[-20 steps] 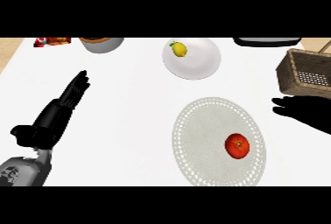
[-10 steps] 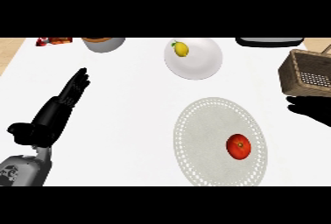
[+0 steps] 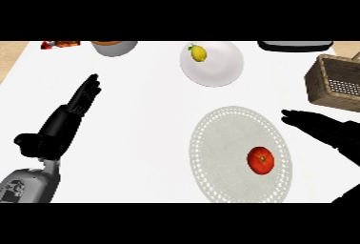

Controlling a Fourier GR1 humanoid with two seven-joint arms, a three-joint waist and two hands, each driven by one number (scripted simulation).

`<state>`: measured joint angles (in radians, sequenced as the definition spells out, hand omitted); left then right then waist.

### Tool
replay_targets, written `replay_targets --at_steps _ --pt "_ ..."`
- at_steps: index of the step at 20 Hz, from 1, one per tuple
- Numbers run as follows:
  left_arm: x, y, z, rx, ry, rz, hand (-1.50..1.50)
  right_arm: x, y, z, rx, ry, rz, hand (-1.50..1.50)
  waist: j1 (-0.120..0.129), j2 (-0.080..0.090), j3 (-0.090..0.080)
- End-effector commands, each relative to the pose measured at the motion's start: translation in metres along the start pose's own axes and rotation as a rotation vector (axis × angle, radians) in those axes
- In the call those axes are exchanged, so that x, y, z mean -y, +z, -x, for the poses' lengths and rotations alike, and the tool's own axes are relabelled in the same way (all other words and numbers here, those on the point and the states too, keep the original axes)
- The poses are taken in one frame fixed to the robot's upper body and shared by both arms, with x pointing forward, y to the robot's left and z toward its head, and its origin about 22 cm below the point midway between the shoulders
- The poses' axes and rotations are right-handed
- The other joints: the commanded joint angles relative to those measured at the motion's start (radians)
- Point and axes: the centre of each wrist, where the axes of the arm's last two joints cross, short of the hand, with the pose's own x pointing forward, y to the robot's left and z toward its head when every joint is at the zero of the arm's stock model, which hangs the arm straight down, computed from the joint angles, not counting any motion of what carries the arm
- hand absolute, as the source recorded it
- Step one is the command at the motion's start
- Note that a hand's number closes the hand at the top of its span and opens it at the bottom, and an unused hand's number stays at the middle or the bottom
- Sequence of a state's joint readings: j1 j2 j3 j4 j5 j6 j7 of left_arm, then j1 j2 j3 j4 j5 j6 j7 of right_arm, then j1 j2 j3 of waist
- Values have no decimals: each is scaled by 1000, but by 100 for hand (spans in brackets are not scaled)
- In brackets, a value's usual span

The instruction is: Pick the tomato from the placemat and place it in the basket

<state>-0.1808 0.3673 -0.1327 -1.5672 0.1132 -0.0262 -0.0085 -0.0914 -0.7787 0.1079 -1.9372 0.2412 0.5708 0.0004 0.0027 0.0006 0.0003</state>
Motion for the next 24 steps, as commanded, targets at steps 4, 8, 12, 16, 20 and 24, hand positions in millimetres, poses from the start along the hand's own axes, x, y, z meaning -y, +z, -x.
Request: replay_targets --at_steps 4,8,12,16,20,24 --pt "3 2 10 -21 24 8 0 -52 -18 31 19 16 11 -150 -2 0 0" --pt "10 -10 5 -1 -2 -2 0 -43 -30 38 -1 24 36 -150 -3 0 0" --pt "-21 -1 -8 -12 4 7 0 -74 -38 25 35 5 46 -150 -3 -1 0" --pt "2 -3 5 0 1 -10 0 -53 -32 35 73 -1 51 -150 -4 -1 0" --pt "6 1 7 -2 -12 4 0 -26 -35 18 98 -22 36 -150 -4 -1 -1" --pt "15 14 6 -12 -2 -15 0 -72 -27 28 60 4 20 -150 -3 -2 0"
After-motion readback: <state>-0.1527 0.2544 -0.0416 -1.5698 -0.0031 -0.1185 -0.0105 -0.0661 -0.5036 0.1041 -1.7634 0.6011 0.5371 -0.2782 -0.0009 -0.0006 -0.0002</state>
